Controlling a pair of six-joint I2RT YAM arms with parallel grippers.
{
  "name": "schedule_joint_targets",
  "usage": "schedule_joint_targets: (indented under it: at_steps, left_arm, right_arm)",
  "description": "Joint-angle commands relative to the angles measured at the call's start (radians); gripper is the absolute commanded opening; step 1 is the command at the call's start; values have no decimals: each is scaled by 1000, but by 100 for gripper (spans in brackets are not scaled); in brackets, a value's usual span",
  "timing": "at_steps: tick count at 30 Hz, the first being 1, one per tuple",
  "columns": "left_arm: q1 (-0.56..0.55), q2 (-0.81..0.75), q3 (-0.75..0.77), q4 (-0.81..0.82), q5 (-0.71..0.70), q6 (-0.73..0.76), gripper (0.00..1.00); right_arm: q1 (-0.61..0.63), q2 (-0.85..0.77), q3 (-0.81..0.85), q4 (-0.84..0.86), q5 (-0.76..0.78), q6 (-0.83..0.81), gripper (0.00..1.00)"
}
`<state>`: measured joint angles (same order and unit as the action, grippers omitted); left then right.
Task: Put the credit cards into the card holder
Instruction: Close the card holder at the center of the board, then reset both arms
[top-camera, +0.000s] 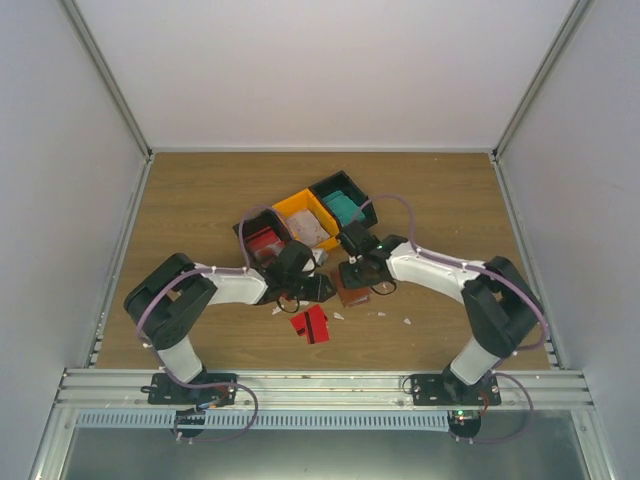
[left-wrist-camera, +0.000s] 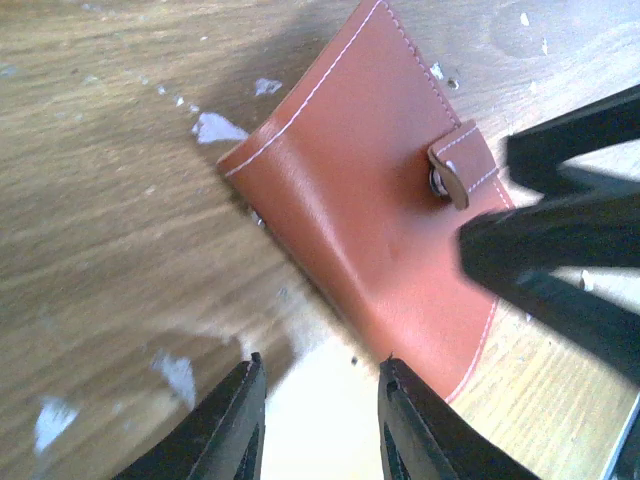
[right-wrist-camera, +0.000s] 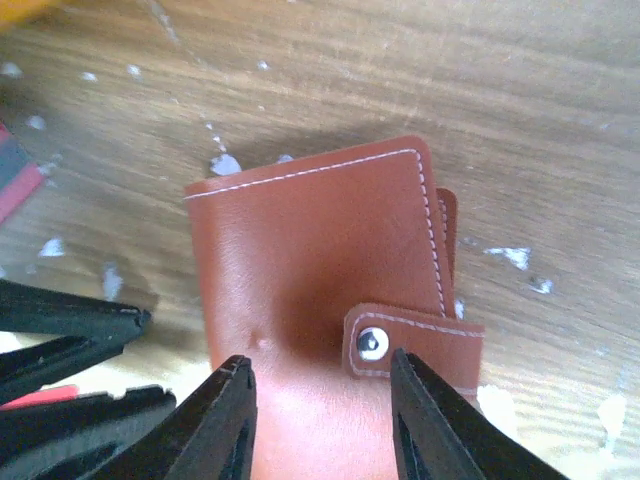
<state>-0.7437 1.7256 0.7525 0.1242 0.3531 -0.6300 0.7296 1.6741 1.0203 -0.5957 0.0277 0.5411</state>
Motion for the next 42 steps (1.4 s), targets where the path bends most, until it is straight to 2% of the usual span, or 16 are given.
schedule_joint_targets:
  at_steps: [1, 6, 8, 12, 15, 21, 32, 42]
  left_arm:
    - [10, -108, -31, -44, -51, -5, 37]
    - [10, -286, -62, -84, -97, 1, 48]
    - [10, -373, -64, -114, -129, 18, 55]
    - [10, -577, -38, -257, -239, 70, 78]
    - [10, -743, 8, -362, -354, 91, 98]
    - [10, -950, 144, -549, -538, 155, 99]
    - [10, -1205, 290, -758, -780, 271, 99]
    - [10, -1305, 262, -749, -830, 305, 99]
  right_arm:
    - [8, -144, -3, -17, 59, 76, 39]
    - [8, -317, -43, -66, 197, 142, 48]
    - [8, -398, -60, -88, 279, 163, 55]
    - [8, -568, -86, -127, 387, 179, 66]
    - [8, -715, -82, -156, 450, 172, 78]
    - [7, -893, -3, -232, 554, 165, 99]
    - [8, -1040, 110, -258, 641, 71, 100]
    - [8, -1142, 105, -257, 711, 43, 100]
